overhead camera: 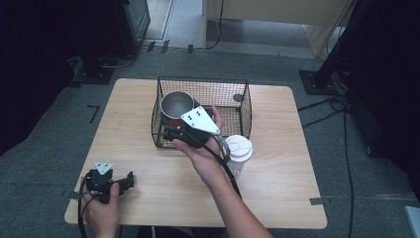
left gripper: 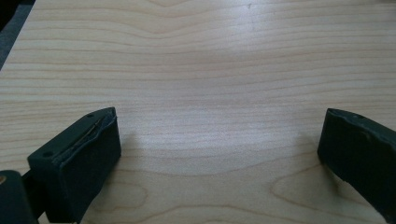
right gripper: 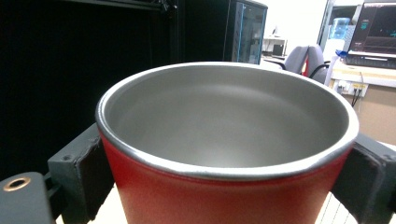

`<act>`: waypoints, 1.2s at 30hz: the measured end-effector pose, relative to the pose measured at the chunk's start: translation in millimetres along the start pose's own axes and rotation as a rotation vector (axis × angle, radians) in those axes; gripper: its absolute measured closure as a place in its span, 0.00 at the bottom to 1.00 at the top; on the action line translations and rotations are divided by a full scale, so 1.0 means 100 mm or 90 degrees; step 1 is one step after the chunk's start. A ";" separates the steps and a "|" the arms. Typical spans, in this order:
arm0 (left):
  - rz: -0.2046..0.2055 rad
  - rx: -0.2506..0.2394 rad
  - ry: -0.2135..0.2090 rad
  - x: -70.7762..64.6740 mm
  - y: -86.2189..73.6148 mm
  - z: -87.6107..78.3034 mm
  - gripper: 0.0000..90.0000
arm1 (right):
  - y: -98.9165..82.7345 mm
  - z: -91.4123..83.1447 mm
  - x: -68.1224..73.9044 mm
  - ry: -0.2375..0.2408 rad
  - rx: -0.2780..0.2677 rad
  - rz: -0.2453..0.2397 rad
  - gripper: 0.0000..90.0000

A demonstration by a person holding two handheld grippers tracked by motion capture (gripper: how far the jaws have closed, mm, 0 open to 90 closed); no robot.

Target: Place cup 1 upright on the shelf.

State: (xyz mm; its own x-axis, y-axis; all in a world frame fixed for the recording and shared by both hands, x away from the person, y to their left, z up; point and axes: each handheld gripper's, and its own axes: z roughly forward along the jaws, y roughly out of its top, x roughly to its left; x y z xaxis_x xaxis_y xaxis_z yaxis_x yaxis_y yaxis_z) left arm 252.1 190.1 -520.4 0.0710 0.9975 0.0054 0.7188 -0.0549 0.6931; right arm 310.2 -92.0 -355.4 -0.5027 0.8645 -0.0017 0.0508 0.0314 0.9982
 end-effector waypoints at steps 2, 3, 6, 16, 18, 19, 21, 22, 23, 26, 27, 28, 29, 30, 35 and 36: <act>0.000 0.000 0.000 0.00 0.00 0.00 0.00 | -0.02 0.06 -0.02 0.001 -0.005 -0.004 0.08; 0.000 0.000 0.000 0.00 0.00 0.00 0.00 | -0.02 0.06 -0.02 0.001 -0.005 -0.004 0.08; 0.000 0.000 0.000 0.00 0.00 0.00 0.00 | -0.05 0.14 -0.05 -0.002 0.001 -0.002 0.08; 0.001 0.000 0.000 0.00 0.00 0.00 0.00 | -0.13 0.35 -0.17 -0.020 0.010 -0.001 0.08; 0.001 -0.001 0.000 0.00 0.00 0.00 0.00 | -0.16 0.43 -0.22 -0.022 0.007 0.006 0.08; 0.001 -0.001 0.000 0.00 0.00 0.00 0.00 | -0.16 0.43 -0.22 -0.022 0.007 0.006 0.08; 0.001 -0.001 0.000 0.00 0.00 0.00 0.00 | -0.18 0.49 -0.25 -0.019 0.002 0.010 0.08; 0.000 -0.001 0.000 0.00 0.00 0.00 0.00 | -0.19 0.53 -0.26 -0.015 -0.002 0.019 0.08; 0.000 -0.001 0.000 0.00 0.00 0.00 0.00 | -0.19 0.55 -0.26 -0.012 -0.003 0.020 0.08; 0.001 -0.001 0.000 0.00 0.00 0.00 0.00 | -0.19 0.60 -0.28 -0.003 -0.010 0.009 0.08; 0.001 -0.001 0.000 0.00 0.00 0.00 0.00 | -0.20 0.66 -0.29 0.003 -0.009 0.013 0.08; 0.001 -0.001 0.000 0.00 0.00 0.00 0.00 | -0.20 0.66 -0.29 0.003 -0.009 0.013 0.08; 0.001 -0.001 0.000 0.00 0.00 0.00 0.00 | -0.21 0.72 -0.30 0.008 -0.005 0.020 0.08; 0.001 -0.001 0.000 0.00 0.00 0.00 0.00 | -0.21 0.72 -0.30 0.008 -0.005 0.020 0.08; 0.003 0.001 0.001 0.00 0.00 0.00 0.00 | -0.24 0.88 -0.35 0.008 -0.003 0.022 0.08; 0.002 0.000 0.000 0.00 0.00 0.00 0.00 | -0.25 0.94 -0.36 0.010 -0.003 0.015 0.08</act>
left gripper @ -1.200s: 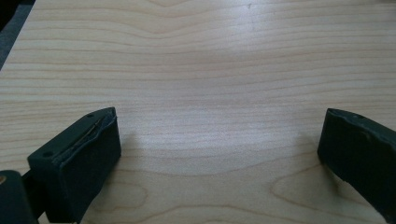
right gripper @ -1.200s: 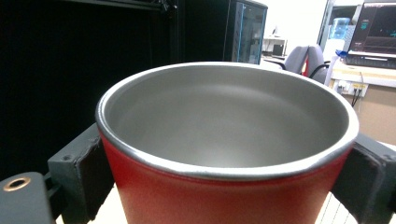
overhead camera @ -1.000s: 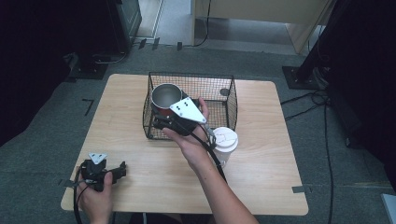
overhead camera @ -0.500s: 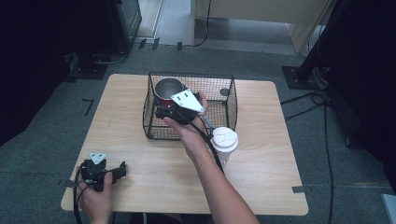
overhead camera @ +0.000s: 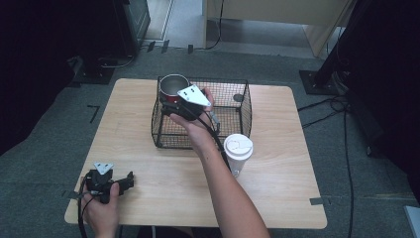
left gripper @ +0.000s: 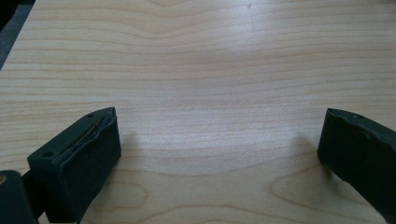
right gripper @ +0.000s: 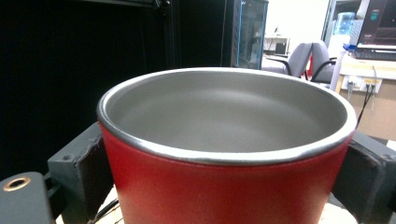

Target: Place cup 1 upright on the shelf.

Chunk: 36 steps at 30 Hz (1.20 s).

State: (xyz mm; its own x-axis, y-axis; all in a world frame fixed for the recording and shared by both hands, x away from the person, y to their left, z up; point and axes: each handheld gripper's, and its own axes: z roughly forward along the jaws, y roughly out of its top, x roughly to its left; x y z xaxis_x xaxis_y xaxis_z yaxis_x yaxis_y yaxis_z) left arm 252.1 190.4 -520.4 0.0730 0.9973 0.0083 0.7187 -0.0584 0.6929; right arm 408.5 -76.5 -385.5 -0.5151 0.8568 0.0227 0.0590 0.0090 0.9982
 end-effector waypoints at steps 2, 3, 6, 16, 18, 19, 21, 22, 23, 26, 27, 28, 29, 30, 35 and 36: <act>-0.001 0.000 0.000 0.00 0.00 0.00 0.00 | -0.01 0.07 -0.02 0.003 0.002 -0.012 0.08; -0.001 0.000 0.000 0.00 0.00 0.00 0.00 | -0.01 0.07 -0.02 0.003 0.002 -0.012 0.08; 0.000 0.001 0.000 0.00 0.00 0.00 0.00 | -0.05 0.17 -0.04 0.008 0.009 -0.015 0.08; 0.002 0.001 -0.001 0.00 0.00 0.00 0.00 | -0.28 0.37 -0.11 -0.008 0.064 0.005 0.08; 0.002 0.000 -0.002 0.00 0.00 0.00 0.00 | -0.30 0.38 -0.12 -0.011 0.067 0.011 0.08; 0.002 0.000 -0.002 0.00 0.00 0.00 0.00 | -0.31 0.39 -0.13 -0.014 0.070 0.014 0.08; 0.002 0.001 -0.003 0.00 0.00 0.00 0.00 | -0.34 0.42 -0.13 -0.019 0.085 0.023 0.08; 0.002 0.001 -0.003 0.00 0.00 0.00 0.00 | -0.38 0.44 -0.13 -0.023 0.099 0.018 0.08; 0.002 0.001 -0.002 0.00 0.00 0.00 0.00 | -0.41 0.46 -0.13 -0.028 0.112 0.016 0.08; 0.002 0.000 -0.002 0.00 0.00 0.00 0.00 | -0.48 0.48 -0.14 -0.031 0.130 -0.003 0.08; 0.002 0.001 -0.002 0.00 0.00 0.00 0.00 | -0.48 0.48 -0.14 -0.031 0.130 -0.003 0.08; 0.002 0.000 -0.002 0.00 0.00 0.00 0.00 | -0.52 0.50 -0.15 -0.032 0.142 0.007 0.08; 0.002 0.000 -0.002 0.00 0.00 0.00 0.00 | -0.54 0.51 -0.16 -0.030 0.146 0.010 0.08; 0.002 0.001 -0.002 0.00 0.00 0.00 0.00 | -0.54 0.51 -0.16 -0.030 0.146 0.010 0.08; 0.002 0.001 -0.003 0.00 0.00 0.00 0.00 | -0.59 0.53 -0.14 -0.018 0.175 0.011 0.08; 0.004 0.001 -0.003 0.00 0.00 0.00 0.00 | -0.60 0.53 -0.14 -0.018 0.181 0.017 0.08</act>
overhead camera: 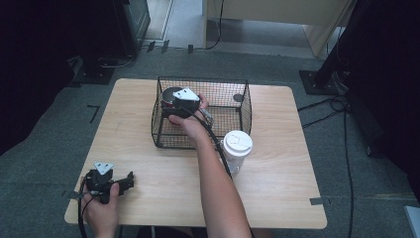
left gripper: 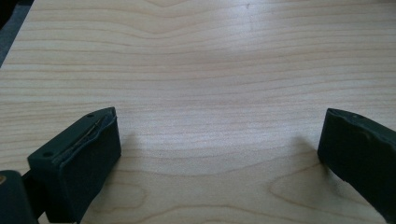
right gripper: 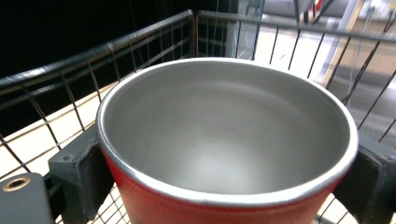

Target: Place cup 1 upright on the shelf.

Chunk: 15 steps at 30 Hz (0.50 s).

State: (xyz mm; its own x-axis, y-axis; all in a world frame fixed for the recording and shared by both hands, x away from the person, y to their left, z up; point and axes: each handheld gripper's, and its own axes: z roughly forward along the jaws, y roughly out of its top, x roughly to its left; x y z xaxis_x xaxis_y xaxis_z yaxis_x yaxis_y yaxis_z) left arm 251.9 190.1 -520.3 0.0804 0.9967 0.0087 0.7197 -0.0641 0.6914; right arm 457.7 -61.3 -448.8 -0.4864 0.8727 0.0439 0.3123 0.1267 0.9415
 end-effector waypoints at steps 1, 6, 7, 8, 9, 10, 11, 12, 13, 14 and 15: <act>0.000 -0.001 -0.001 0.00 0.00 0.00 0.00 | -0.01 0.01 -0.01 -0.004 0.012 0.001 0.08; 0.001 0.001 -0.001 0.00 0.00 0.00 0.00 | -0.02 0.02 -0.01 -0.011 0.029 -0.011 0.08; 0.001 0.001 -0.001 0.00 0.00 0.00 0.00 | -0.02 0.01 -0.01 -0.011 0.032 -0.011 0.08; 0.001 0.001 -0.001 0.00 0.00 0.00 0.00 | -0.02 0.01 -0.01 -0.010 0.033 -0.014 0.08; 0.001 0.001 -0.001 0.00 0.00 0.00 0.00 | -0.02 0.01 -0.01 -0.007 0.033 -0.015 0.08; 0.001 0.001 -0.001 0.00 0.00 0.00 0.00 | -0.02 0.01 -0.01 -0.006 0.034 -0.015 0.07; 0.001 -0.001 0.000 0.00 0.00 0.00 0.00 | -0.02 0.00 0.00 -0.006 0.031 -0.009 0.06; 0.001 0.000 -0.001 0.00 0.00 0.00 0.00 | 0.01 -0.02 0.00 -0.010 0.022 0.000 0.00; 0.001 0.000 0.000 0.00 0.00 0.00 0.00 | 0.02 -0.03 0.00 -0.016 0.019 -0.001 0.00; 0.001 0.000 -0.001 0.00 0.00 0.00 0.00 | 0.03 -0.04 0.00 -0.016 0.016 -0.006 0.00; 0.001 0.000 -0.001 0.00 0.00 0.00 0.00 | 0.03 -0.04 0.00 -0.016 0.016 -0.006 0.00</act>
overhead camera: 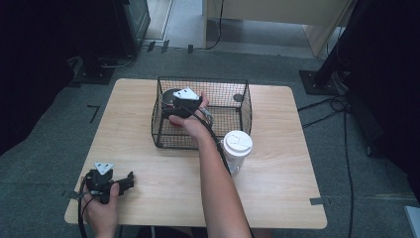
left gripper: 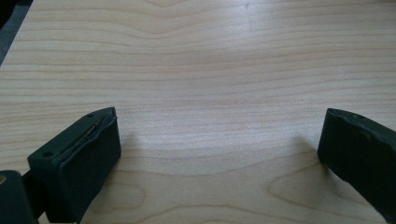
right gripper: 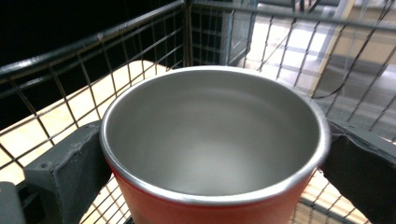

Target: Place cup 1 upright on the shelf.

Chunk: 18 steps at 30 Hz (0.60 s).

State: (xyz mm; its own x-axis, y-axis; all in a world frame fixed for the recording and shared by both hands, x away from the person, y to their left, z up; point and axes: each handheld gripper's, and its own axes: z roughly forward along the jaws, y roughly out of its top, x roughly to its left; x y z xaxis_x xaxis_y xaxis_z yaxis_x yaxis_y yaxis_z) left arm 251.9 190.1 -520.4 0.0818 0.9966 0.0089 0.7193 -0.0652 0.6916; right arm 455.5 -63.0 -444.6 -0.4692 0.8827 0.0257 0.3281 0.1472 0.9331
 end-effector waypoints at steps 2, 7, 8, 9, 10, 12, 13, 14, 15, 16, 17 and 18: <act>0.000 0.000 0.000 0.00 0.00 0.00 0.00 | 0.03 -0.04 -0.02 0.009 -0.011 -0.012 0.00; 0.000 0.001 0.000 0.00 0.00 0.00 0.00 | 0.09 -0.10 -0.04 0.011 -0.035 -0.016 0.00; 0.000 0.001 0.000 0.00 0.00 0.00 0.00 | 0.10 -0.12 -0.04 0.012 -0.043 -0.012 0.00; 0.000 0.001 0.000 0.00 0.00 0.00 0.00 | 0.12 -0.14 -0.04 0.014 -0.050 -0.008 0.00; -0.001 -0.001 0.001 0.00 0.00 0.00 0.00 | 0.17 -0.18 -0.04 0.014 -0.061 -0.010 0.00; -0.001 -0.002 0.000 0.00 0.00 0.00 0.00 | 0.19 -0.21 -0.04 0.012 -0.064 -0.009 0.00; -0.001 -0.001 0.000 0.00 0.00 0.00 0.00 | 0.21 -0.23 -0.04 0.008 -0.069 -0.007 0.00; -0.001 -0.001 0.000 0.00 0.00 0.00 0.00 | 0.24 -0.26 -0.04 0.008 -0.077 -0.005 0.00; -0.001 -0.001 0.000 0.00 0.00 0.00 0.00 | 0.26 -0.28 -0.04 0.006 -0.083 0.000 0.00; -0.001 -0.001 0.000 0.00 0.00 0.00 0.00 | 0.28 -0.31 -0.04 0.003 -0.089 0.000 0.00; -0.001 -0.001 0.000 0.00 0.00 0.00 0.00 | 0.29 -0.33 -0.04 0.002 -0.093 0.001 0.00; -0.001 -0.001 0.000 0.00 0.00 0.00 0.00 | 0.30 -0.36 -0.03 0.000 -0.097 -0.002 0.00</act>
State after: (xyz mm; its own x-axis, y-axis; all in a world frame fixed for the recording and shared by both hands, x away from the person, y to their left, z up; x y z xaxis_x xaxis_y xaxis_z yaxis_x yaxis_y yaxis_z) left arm 252.0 190.0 -520.5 0.0805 0.9967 0.0077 0.7180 -0.0633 0.6931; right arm 437.6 -77.4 -404.0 -0.4702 0.8823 0.0220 0.1981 0.0812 0.9768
